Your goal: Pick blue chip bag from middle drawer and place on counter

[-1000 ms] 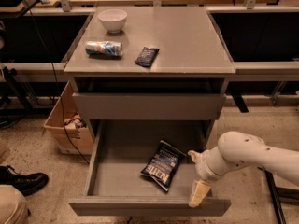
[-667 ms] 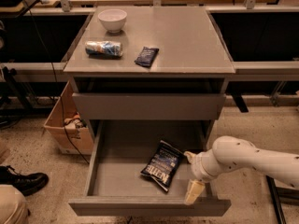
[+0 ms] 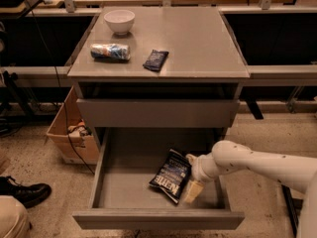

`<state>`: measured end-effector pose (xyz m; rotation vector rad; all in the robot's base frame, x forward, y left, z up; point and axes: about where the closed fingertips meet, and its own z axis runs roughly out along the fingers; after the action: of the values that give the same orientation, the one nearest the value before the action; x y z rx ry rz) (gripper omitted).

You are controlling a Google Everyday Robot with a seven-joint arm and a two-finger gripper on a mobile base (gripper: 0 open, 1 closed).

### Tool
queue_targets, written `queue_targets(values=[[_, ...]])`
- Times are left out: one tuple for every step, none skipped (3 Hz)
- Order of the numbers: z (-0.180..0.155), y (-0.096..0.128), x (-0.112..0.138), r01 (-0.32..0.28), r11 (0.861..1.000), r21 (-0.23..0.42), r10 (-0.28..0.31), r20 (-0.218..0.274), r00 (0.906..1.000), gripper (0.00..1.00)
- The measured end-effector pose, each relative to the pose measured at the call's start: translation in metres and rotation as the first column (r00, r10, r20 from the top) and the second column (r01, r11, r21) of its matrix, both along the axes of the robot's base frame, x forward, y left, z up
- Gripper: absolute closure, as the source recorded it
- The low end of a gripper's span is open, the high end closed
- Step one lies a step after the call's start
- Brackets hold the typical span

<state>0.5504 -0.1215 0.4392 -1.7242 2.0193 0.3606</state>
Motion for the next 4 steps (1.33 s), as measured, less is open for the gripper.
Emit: queue_targets(values=[[-0.022,0.021,0.023,0.015,0.999,0.029,-0.015,-0.014,0.9998,0.00],[-0.046,0.039,0.037,0.031,0.998,0.061,-0.029,-0.036,0.9989,0.00],[-0.063,0.052,0.045,0.033,0.996,0.081,-0.029,-0.052,0.9982,0.15],[-0.063,0.055,0.047,0.033,0.995,0.090,-0.028,-0.052,0.9982,0.39]])
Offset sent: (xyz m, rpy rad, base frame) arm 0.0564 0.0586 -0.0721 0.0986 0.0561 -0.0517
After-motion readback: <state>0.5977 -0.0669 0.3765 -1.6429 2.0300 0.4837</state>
